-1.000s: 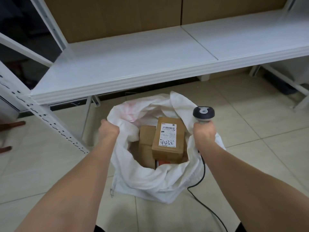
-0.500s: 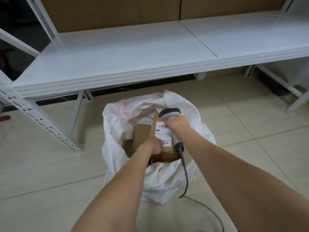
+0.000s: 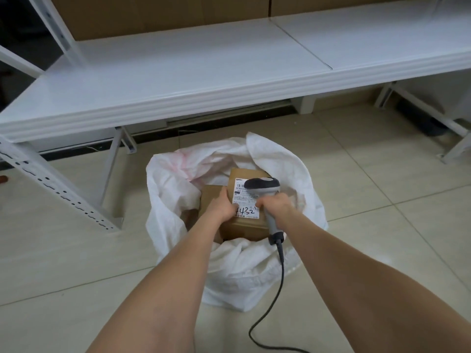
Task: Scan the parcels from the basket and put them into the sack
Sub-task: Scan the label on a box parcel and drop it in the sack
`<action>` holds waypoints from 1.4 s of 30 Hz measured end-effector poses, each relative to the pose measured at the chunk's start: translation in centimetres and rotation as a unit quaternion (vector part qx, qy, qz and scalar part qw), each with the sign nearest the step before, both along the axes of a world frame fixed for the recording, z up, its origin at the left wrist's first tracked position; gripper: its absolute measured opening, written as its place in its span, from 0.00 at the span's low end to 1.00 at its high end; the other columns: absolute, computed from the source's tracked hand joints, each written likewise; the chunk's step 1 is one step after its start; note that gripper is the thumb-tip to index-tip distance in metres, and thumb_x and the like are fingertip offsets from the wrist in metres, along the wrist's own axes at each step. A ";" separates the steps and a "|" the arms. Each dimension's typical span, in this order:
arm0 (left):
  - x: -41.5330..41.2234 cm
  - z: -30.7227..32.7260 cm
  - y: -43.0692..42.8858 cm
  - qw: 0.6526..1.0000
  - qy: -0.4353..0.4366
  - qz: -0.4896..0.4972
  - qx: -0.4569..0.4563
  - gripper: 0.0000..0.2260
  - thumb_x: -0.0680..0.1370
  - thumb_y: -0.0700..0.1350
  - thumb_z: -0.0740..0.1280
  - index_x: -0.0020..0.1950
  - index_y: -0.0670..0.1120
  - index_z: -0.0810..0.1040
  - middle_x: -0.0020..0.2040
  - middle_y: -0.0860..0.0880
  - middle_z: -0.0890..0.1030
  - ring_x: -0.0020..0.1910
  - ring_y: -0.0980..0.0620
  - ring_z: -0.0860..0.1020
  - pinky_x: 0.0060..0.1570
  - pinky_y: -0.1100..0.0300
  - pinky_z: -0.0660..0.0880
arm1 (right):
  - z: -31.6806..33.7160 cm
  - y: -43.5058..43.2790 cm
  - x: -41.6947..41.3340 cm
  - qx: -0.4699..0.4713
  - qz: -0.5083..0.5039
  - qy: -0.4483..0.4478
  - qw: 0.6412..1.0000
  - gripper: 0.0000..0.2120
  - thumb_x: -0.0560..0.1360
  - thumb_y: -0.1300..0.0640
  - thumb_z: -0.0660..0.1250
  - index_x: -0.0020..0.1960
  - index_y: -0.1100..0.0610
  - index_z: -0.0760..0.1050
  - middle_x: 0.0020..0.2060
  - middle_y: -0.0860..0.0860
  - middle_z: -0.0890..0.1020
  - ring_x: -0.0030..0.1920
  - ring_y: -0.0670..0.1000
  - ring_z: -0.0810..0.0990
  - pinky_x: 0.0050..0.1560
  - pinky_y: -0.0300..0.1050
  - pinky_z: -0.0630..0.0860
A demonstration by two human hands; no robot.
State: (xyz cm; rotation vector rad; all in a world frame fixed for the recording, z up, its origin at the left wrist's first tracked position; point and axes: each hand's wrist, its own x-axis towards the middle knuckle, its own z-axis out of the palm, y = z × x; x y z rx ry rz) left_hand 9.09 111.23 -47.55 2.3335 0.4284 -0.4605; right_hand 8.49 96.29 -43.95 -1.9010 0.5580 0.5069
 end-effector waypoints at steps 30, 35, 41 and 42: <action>-3.1 5.0 0.1 0.983 0.119 -0.082 0.112 0.11 0.78 0.39 0.59 0.56 0.38 0.77 0.55 0.41 0.80 0.45 0.45 0.78 0.40 0.58 0.73 | 1.8 -2.6 -3.1 -0.005 -0.008 0.012 1.000 0.11 0.72 0.63 0.71 0.54 0.63 0.76 0.43 0.54 0.78 0.48 0.53 0.76 0.56 0.46 0.76; -2.1 13.1 -2.3 0.986 0.036 -0.096 0.133 0.12 0.78 0.40 0.58 0.57 0.40 0.78 0.56 0.43 0.80 0.55 0.44 0.78 0.53 0.55 0.74 | 10.1 -3.7 -4.1 0.074 -0.069 0.024 0.995 0.06 0.71 0.70 0.67 0.37 0.64 0.76 0.33 0.56 0.79 0.31 0.52 0.77 0.38 0.45 0.77; -2.0 23.8 -7.0 0.976 0.046 -0.160 0.140 0.11 0.79 0.39 0.58 0.58 0.41 0.77 0.47 0.45 0.77 0.43 0.49 0.75 0.38 0.59 0.70 | 21.9 -7.1 -5.8 0.145 -0.096 0.025 0.984 0.07 0.71 0.66 0.68 0.35 0.59 0.73 0.29 0.55 0.75 0.29 0.51 0.72 0.34 0.42 0.71; -2.1 25.8 -7.9 0.975 0.049 -0.167 0.141 0.11 0.80 0.40 0.58 0.58 0.41 0.77 0.48 0.44 0.78 0.44 0.49 0.76 0.38 0.59 0.70 | 23.8 -7.8 -6.1 0.165 -0.106 0.027 0.980 0.06 0.72 0.66 0.68 0.38 0.59 0.73 0.29 0.54 0.75 0.28 0.50 0.72 0.33 0.41 0.71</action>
